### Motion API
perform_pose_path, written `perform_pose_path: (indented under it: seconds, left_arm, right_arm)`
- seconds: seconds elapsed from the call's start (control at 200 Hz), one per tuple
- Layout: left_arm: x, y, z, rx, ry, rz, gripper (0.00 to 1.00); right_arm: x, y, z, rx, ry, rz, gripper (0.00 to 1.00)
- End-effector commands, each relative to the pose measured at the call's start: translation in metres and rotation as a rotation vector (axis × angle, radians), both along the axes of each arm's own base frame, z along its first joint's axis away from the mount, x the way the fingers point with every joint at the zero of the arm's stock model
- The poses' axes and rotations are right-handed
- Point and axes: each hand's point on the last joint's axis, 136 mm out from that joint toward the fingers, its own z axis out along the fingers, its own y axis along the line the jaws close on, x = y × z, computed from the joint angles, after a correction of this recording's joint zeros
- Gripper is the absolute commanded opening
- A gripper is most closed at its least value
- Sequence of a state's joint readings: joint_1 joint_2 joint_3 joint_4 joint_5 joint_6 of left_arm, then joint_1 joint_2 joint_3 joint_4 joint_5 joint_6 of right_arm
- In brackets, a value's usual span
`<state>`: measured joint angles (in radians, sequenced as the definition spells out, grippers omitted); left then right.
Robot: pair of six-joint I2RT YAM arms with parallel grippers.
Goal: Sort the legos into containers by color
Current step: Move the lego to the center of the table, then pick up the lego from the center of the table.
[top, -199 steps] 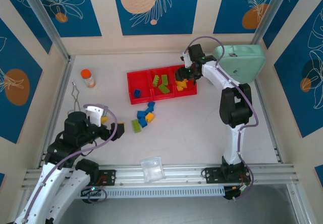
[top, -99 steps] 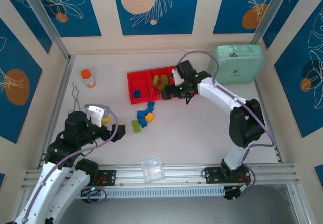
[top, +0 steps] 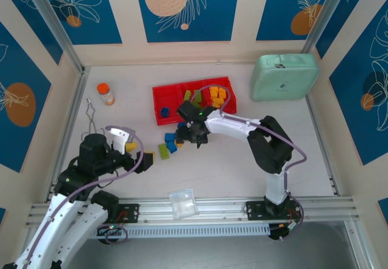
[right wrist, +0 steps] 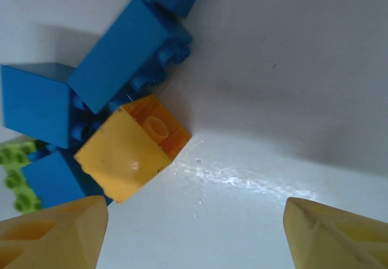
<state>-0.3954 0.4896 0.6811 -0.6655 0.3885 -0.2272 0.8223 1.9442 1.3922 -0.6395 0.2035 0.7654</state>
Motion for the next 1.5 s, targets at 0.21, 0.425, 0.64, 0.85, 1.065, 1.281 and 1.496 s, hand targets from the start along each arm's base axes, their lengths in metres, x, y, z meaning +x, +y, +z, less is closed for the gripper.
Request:
perform_pose_path:
  seconds: [0.21,0.425,0.64,0.85,1.065,1.281,1.496]
  left_arm:
    - [0.002,0.002,0.005,0.011,-0.042,0.006,0.99]
    - [0.002,0.002,0.005,0.013,-0.041,0.007,0.99]
    - [0.002,0.001,0.005,0.013,-0.039,0.006,0.99]
    - [0.003,0.001,0.004,0.016,-0.036,0.008,0.99]
    - [0.003,0.002,0.004,0.018,-0.037,0.011,0.99]
    - [0.003,0.002,0.003,0.019,-0.034,0.012,0.99]
    - [0.003,0.002,0.003,0.018,-0.034,0.010,0.99]
  right_arm:
    - [0.018,0.007,-0.018,-0.087,-0.035,-0.039,0.74]
    - [0.016,-0.026,-0.025,-0.235,-0.065,0.003,0.71]
    - [0.012,-0.080,-0.017,-0.310,-0.077,-0.026,0.70]
    - [0.014,-0.074,0.007,-0.195,-0.105,-0.034,0.71]
    - [0.018,-0.047,0.020,-0.121,-0.121,0.018,0.78]
    - [0.021,-0.048,0.007,-0.162,-0.083,0.021,0.79]
    - [0.026,-0.053,-0.017,-0.199,-0.049,0.089,0.79]
